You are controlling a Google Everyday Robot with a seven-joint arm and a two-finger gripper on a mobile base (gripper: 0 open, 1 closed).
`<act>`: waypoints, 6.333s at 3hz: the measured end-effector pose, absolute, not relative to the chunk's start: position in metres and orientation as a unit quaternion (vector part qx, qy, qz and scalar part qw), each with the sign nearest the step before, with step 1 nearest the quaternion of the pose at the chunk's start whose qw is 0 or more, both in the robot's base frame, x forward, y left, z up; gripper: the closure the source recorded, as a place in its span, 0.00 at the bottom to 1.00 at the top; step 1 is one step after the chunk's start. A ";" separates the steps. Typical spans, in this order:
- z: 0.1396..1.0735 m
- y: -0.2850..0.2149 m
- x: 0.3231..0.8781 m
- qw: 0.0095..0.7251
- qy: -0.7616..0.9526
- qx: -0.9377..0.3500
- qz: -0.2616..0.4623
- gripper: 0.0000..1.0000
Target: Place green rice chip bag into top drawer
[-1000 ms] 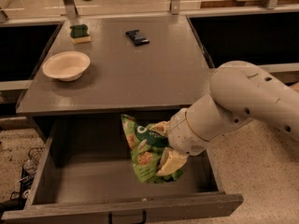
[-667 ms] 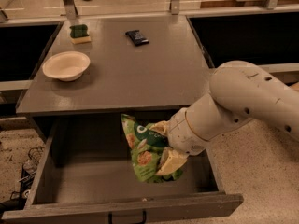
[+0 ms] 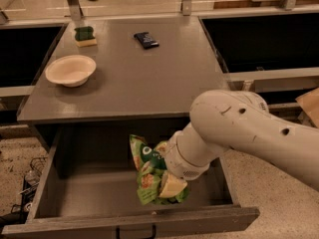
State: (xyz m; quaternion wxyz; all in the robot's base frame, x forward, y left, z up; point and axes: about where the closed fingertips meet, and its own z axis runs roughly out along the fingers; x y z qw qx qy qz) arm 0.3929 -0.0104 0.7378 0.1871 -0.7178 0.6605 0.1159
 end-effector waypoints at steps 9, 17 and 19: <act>0.680 -0.017 0.448 0.139 0.731 -0.662 0.090 1.00; 0.659 -0.013 0.446 0.120 0.737 -0.658 0.096 0.04; 0.659 -0.013 0.446 0.120 0.737 -0.658 0.096 0.00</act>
Offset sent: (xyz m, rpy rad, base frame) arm 0.0242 -0.0114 -0.0111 -0.0300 0.0069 -0.0723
